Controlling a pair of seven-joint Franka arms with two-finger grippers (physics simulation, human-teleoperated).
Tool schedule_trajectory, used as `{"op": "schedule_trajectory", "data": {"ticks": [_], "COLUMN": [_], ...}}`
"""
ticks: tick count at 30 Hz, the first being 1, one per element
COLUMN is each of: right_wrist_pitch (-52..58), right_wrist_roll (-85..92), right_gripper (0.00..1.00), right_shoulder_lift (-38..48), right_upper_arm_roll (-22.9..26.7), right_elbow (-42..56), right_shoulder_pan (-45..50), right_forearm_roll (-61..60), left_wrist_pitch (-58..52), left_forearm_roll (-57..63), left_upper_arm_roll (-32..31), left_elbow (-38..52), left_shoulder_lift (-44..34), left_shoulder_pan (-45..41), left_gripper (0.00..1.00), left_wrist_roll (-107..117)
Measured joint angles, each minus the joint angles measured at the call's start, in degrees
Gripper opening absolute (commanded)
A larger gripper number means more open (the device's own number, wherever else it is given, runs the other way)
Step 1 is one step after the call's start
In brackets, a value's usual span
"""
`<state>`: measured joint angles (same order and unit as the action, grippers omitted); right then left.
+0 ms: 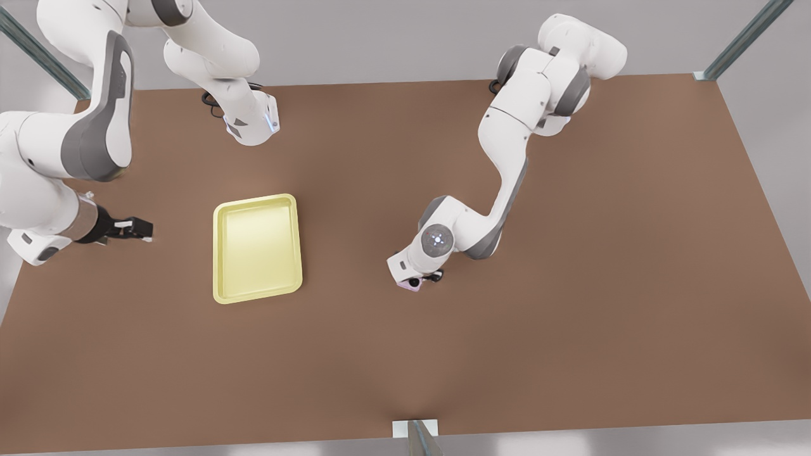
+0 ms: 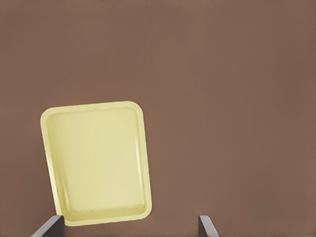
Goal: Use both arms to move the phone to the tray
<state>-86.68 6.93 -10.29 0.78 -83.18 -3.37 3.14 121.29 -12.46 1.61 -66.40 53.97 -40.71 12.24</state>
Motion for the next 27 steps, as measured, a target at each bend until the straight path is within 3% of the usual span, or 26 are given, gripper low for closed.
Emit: {"op": "schedule_trajectory", "data": {"ticks": [6,7,12,16,18,22,24,25,27], "right_wrist_pitch": [-2.29,-2.71,-4.47,-5.42,-5.78,-6.50,-7.22,-7.65,-9.00], "right_wrist_roll": [0.49,0.55,0.82,0.90,0.88,-0.60,-2.05,-2.88,-5.04], "right_gripper": [1.00,1.00,1.00,1.00,1.00,1.00,1.00,1.00,1.00], "right_shoulder_lift": [1.37,1.44,1.97,4.15,4.30,4.32,1.71,-0.38,-4.26], "right_upper_arm_roll": [-0.22,-0.28,-0.39,-0.99,-1.18,-3.55,-4.99,-5.29,-5.58], "right_elbow": [-1.46,-1.68,-2.99,-7.82,-8.33,-8.77,-8.58,-8.49,-8.29], "right_shoulder_pan": [0.65,0.72,1.96,1.72,2.83,8.33,12.60,15.08,20.20], "right_forearm_roll": [-0.05,0.00,0.08,-2.69,-4.34,-6.23,-6.76,-6.91,-6.94], "left_wrist_pitch": [3.40,3.86,5.27,0.01,-6.69,-21.09,-26.49,-28.67,-32.62], "left_forearm_roll": [-0.03,-0.08,-0.21,-0.12,-0.11,-0.06,0.21,0.96,6.13], "left_upper_arm_roll": [-0.45,-0.46,-0.46,0.81,4.76,21.26,25.83,23.22,8.33], "left_elbow": [0.78,0.74,0.75,0.49,0.02,-0.13,-0.16,-0.23,-1.18], "left_shoulder_lift": [4.23,4.49,4.44,-3.04,-9.00,-15.89,-19.75,-22.64,-28.32], "left_shoulder_pan": [-3.01,-3.08,-3.13,0.33,4.41,8.44,9.48,12.85,24.98], "left_gripper": [0.82,1.00,1.00,1.00,1.00,1.00,1.00,1.00,1.00], "left_wrist_roll": [11.57,13.12,19.72,23.18,22.96,17.35,13.59,11.86,8.71]}}
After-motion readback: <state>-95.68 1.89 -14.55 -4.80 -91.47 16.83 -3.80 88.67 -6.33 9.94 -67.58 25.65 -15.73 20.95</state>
